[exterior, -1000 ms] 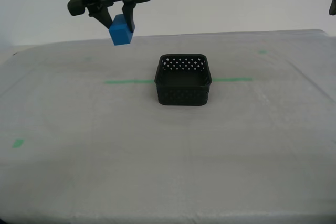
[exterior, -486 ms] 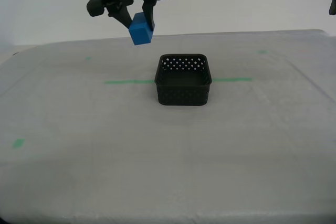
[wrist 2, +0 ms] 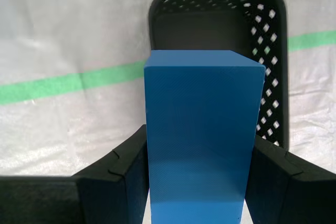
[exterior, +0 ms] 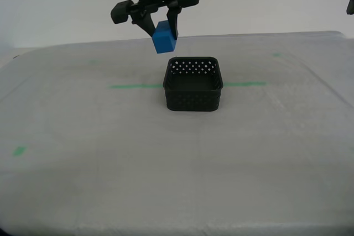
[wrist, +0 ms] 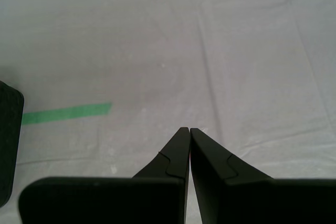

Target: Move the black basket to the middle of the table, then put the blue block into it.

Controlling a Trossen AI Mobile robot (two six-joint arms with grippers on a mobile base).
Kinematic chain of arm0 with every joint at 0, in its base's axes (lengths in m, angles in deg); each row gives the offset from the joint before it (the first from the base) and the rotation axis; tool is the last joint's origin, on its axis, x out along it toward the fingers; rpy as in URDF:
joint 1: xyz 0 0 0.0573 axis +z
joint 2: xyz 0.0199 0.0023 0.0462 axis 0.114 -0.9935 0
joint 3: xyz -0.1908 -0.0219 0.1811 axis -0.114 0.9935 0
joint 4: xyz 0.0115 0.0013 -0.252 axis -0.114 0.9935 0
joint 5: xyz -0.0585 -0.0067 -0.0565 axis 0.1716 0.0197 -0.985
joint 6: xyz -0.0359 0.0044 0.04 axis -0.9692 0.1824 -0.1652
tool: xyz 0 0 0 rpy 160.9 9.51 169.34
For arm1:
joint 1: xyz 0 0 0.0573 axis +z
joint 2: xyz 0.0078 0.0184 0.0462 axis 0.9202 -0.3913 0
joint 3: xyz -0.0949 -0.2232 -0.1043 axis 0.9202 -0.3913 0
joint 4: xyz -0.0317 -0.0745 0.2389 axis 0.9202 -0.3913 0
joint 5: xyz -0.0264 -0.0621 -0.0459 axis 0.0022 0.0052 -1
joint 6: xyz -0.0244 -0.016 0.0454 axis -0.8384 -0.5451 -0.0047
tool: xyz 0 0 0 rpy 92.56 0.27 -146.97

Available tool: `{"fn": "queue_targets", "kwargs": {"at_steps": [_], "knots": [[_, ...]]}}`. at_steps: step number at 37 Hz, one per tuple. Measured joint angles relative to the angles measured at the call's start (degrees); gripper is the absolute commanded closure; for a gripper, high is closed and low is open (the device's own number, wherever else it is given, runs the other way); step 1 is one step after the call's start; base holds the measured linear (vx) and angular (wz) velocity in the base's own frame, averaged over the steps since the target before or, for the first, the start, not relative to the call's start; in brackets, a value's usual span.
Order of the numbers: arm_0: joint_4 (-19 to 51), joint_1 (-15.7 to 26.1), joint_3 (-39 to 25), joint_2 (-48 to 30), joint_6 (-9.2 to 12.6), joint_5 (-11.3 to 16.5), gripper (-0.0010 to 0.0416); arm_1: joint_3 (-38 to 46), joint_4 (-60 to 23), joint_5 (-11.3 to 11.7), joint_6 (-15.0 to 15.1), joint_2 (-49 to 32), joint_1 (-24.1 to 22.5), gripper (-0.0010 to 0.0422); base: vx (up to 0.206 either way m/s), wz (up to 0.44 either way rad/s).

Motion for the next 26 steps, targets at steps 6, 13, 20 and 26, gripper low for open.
{"fn": "queue_targets", "kwargs": {"at_steps": [6,13,20,26], "knots": [[0.0,0.1,0.0,0.0,0.0,0.0,0.0401,7.0,-3.9,0.0,0.7,-4.9,-0.9,0.0412,0.0,0.0],[-0.1,0.0,0.0,0.0,0.0,0.0,0.0401,15.8,-7.8,0.0,1.3,-11.3,-2.0,0.0412,0.0,0.0],[-0.1,0.1,0.0,0.0,0.0,0.0,0.0401,20.8,-9.1,0.7,0.9,-15.8,-2.9,0.0412,0.0,0.0],[-0.1,0.0,0.0,0.0,0.0,0.0,0.0401,21.1,-8.7,1.8,-0.7,-17.0,-3.4,0.0412,0.0,0.0]]}}
